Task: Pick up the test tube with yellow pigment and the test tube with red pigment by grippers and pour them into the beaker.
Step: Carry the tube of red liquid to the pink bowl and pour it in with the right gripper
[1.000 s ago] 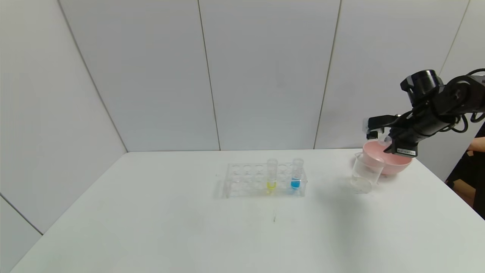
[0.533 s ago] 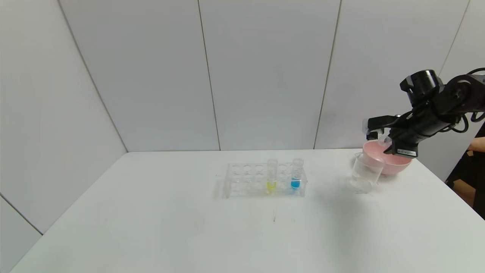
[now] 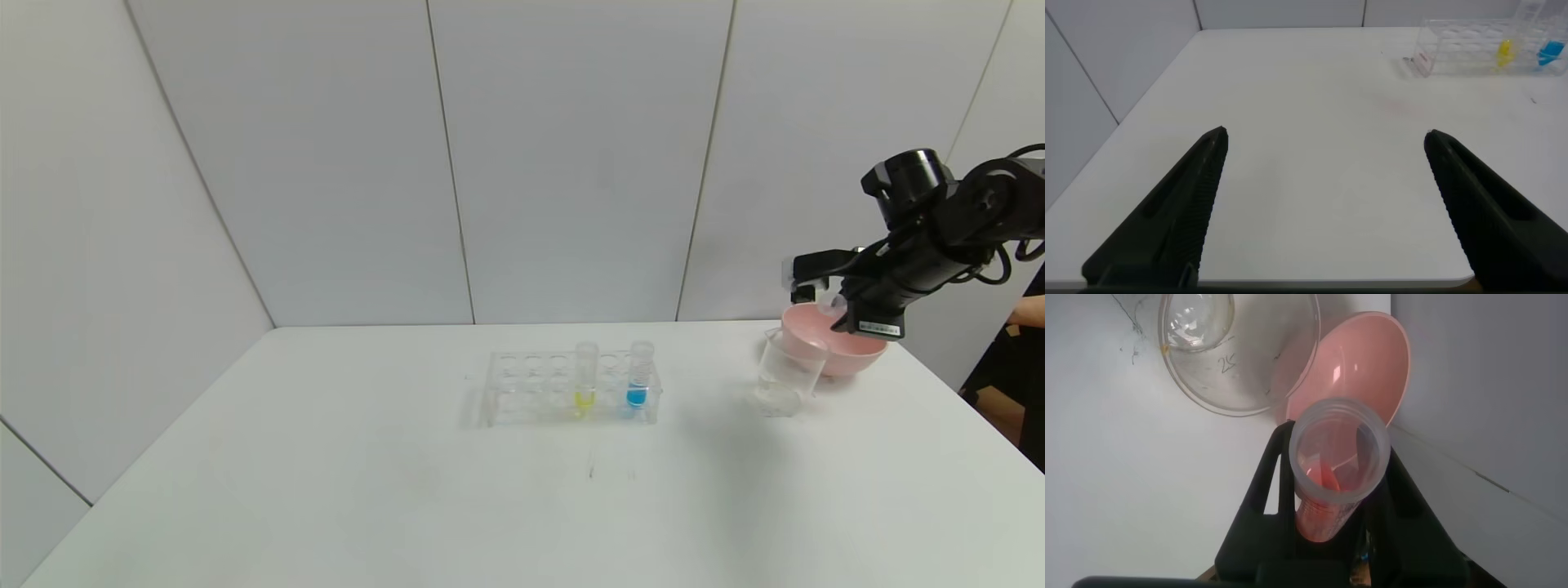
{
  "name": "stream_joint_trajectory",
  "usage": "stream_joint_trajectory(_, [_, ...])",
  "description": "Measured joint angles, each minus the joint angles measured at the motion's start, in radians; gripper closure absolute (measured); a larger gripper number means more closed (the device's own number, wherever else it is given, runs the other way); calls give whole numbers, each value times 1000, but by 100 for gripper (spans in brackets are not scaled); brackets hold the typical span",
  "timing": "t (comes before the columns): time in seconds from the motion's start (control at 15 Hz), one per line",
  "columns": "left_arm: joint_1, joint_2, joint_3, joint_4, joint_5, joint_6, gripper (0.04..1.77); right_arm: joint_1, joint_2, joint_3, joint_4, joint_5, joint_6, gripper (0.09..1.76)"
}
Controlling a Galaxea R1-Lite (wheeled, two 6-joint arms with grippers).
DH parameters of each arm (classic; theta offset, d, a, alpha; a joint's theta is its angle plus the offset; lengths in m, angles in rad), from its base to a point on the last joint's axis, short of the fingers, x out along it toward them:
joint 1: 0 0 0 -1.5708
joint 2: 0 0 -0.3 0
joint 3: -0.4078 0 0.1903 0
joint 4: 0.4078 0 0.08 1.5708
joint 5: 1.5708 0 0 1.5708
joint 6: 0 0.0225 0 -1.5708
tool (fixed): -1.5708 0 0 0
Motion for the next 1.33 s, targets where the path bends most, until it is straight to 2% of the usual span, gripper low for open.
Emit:
stream_joint_trajectory(0.53, [0, 0, 0, 0, 0, 0, 9, 13, 3, 2, 2, -30, 0, 131])
stream_joint_trajectory(0.73, [0, 0, 0, 0, 0, 0, 9, 14, 7, 3, 17, -83, -4, 131])
stream_joint_trajectory(1.0, [0, 0, 0, 0, 0, 0, 9, 23, 17, 0, 17, -109, -3, 131])
stream_joint_trajectory(1.2, [0, 0, 0, 0, 0, 0, 9, 33, 29, -2, 6, -177, -4, 131])
stream_joint_trajectory(1.33, [0, 0, 0, 0, 0, 0, 9, 39, 37, -4, 5, -182, -3, 131])
